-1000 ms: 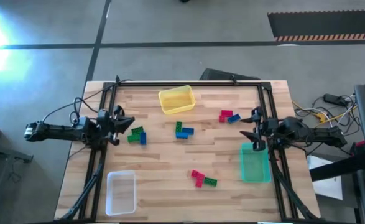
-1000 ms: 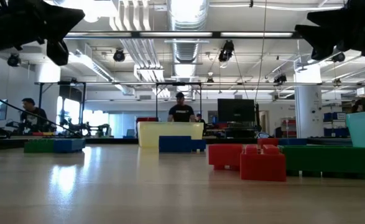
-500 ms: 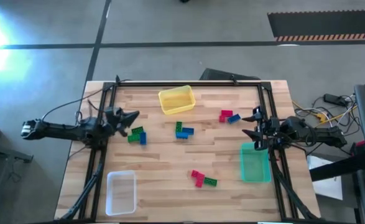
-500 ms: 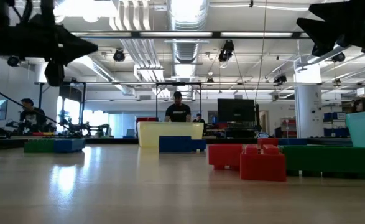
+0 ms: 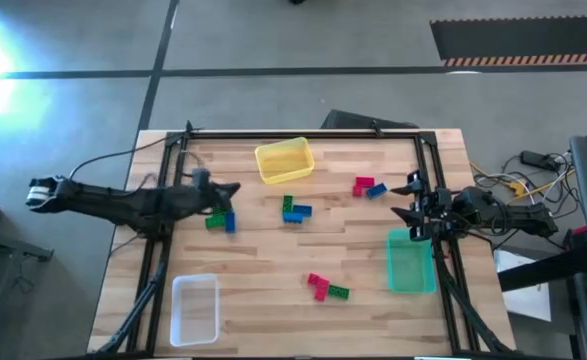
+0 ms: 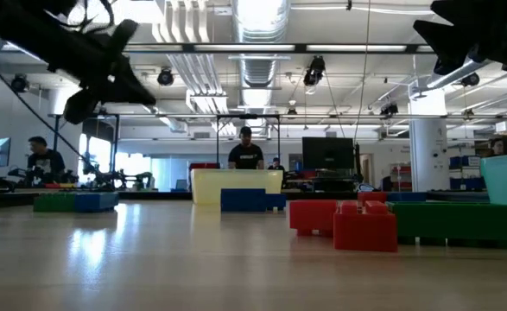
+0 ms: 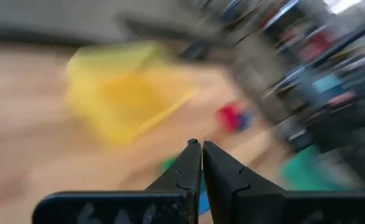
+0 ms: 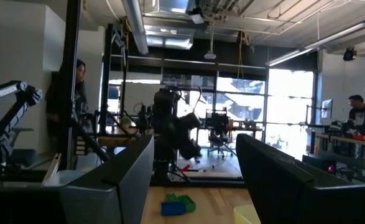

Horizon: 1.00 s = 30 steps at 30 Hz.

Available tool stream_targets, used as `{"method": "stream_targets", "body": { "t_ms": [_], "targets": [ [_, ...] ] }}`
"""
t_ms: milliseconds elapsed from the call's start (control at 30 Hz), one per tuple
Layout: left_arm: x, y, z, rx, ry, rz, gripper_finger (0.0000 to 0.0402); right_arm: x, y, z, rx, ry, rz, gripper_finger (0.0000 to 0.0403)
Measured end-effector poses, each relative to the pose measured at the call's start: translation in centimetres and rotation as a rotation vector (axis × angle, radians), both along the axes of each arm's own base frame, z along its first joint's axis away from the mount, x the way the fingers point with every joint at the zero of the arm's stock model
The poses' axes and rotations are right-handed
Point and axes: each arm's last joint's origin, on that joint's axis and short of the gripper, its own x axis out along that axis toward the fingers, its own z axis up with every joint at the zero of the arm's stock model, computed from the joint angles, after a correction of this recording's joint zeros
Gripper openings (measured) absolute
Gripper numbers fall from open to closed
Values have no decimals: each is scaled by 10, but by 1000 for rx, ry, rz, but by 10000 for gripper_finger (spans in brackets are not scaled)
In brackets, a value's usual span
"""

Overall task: Sort & place blocks by color
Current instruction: Put the blue game piece into the transparent bin

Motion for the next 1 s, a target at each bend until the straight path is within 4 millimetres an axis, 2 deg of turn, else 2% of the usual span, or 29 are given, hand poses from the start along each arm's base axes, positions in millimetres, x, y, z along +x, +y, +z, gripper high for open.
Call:
{"method": "stream_targets", "body": {
  "t_ms": [100,300,433,733,900,1000],
  "targets": [
    [8,-1,1,-153,145,56,0,0,0,1,0,-12,0,219],
    [22,-7,-10,-441,549,157,0,-1,0,3,0,-30,-1,219],
    [35,-10,-23,-521,767,184,0,-1,0,3,0,-38,-2,219],
    [64,-13,-32,-541,841,167,0,-3,-1,8,18,-53,-49,219],
    [70,-13,-40,-561,882,166,3,-3,-1,9,18,-54,-49,219],
    [72,-15,-45,-583,910,159,24,-3,-1,9,18,-53,-48,219]
  ]
}}
